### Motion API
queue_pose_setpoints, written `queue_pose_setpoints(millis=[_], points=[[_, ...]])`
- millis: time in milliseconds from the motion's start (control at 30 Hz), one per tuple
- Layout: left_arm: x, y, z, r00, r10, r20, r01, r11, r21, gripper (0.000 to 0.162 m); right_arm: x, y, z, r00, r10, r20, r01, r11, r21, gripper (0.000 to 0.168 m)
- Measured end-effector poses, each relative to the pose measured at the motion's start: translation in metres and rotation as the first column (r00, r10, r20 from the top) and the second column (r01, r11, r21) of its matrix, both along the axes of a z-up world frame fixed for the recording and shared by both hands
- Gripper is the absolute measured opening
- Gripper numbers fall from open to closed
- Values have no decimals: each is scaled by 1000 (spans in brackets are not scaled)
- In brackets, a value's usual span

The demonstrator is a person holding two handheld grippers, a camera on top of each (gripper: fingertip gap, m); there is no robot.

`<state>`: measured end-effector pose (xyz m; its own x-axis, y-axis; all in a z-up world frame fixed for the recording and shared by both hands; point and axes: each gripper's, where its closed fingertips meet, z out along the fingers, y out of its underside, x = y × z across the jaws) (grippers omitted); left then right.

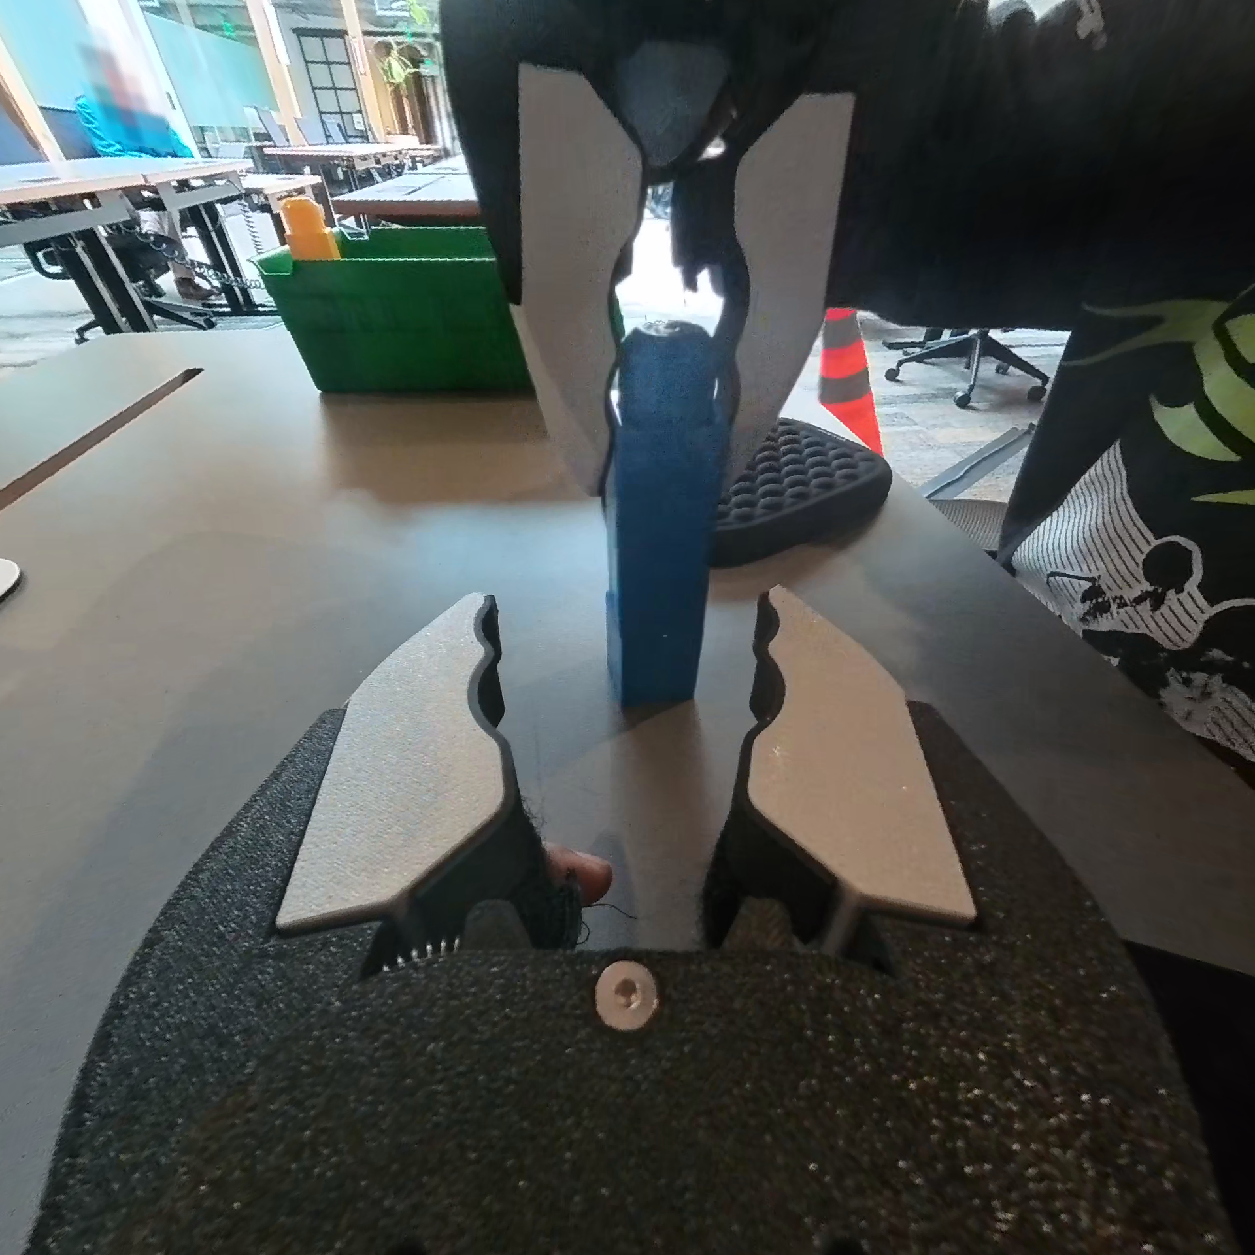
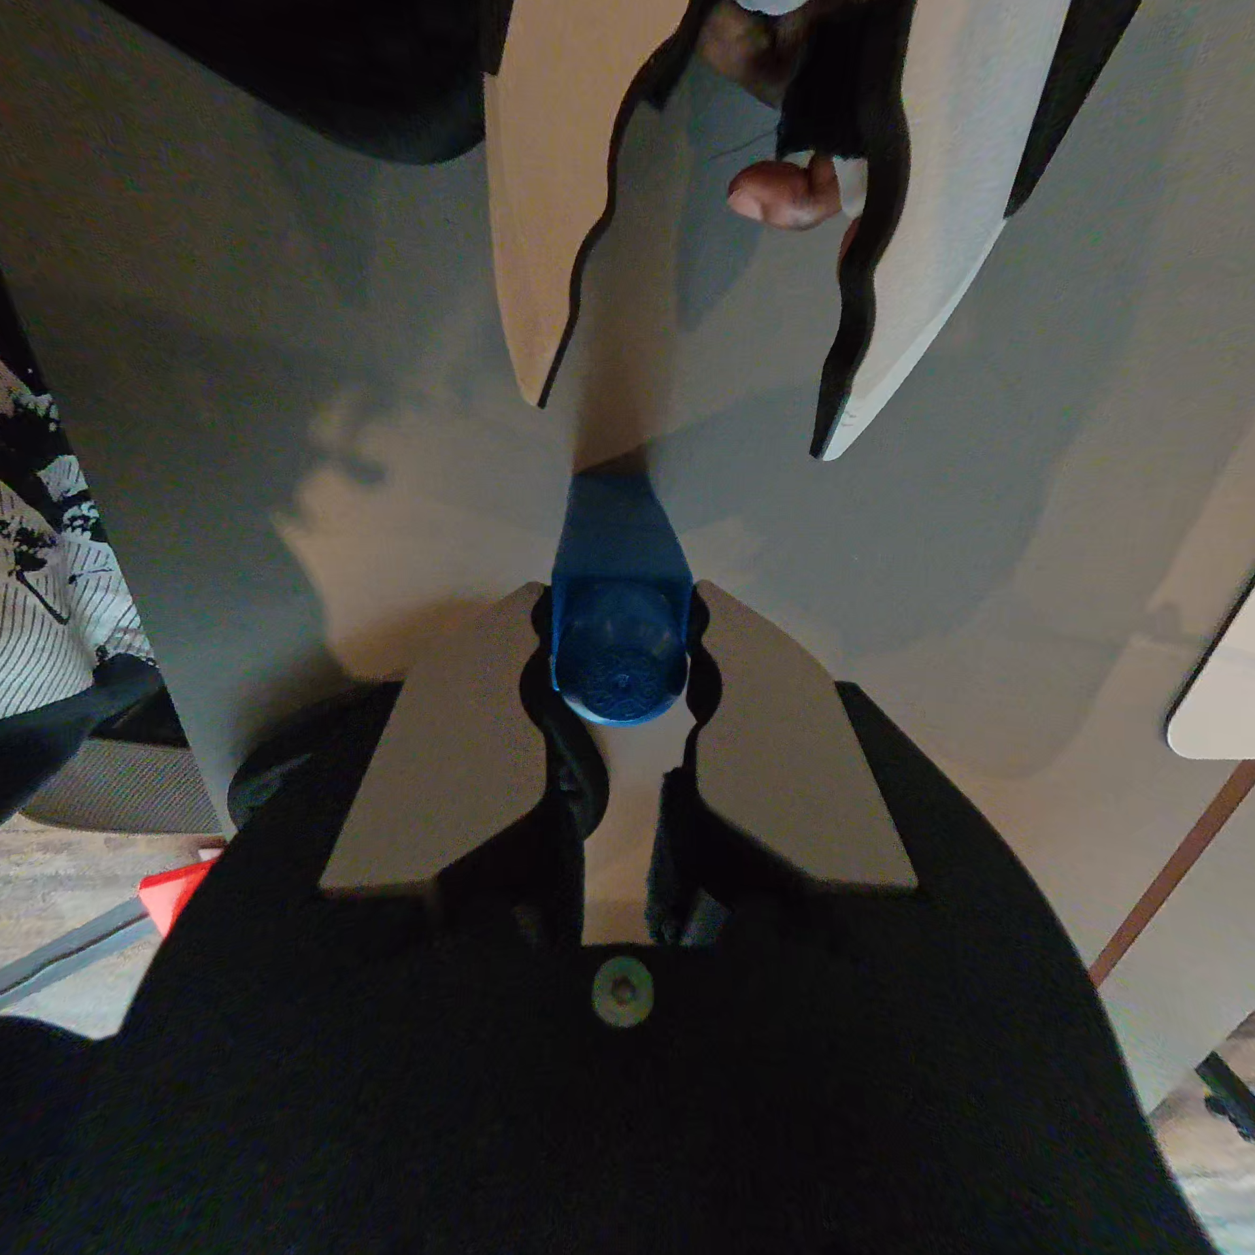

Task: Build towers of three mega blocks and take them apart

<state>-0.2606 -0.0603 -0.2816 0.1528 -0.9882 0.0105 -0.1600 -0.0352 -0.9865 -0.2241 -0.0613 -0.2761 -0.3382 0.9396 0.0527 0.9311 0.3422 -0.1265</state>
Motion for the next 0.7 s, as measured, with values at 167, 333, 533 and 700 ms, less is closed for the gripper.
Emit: queue_pose_setpoints(millis=[167,333,533,700], points=[[0,0,0,1000,0,-2,0,1000,3,72,7,4,19,998,68,-10,-67,997,41,36],[-1,1,1,1000,10,9,-10,1000,5,73,43,32,66,998,-48,-29,50,995,88,36],[1,0,-2,1000,8,-20,-8,1000,19,74,139,108,109,900,-436,16,425,885,190,36],[0,1,-1,1000,20,-13,-20,999,26,74,215,155,127,726,-687,-16,675,709,202,36]])
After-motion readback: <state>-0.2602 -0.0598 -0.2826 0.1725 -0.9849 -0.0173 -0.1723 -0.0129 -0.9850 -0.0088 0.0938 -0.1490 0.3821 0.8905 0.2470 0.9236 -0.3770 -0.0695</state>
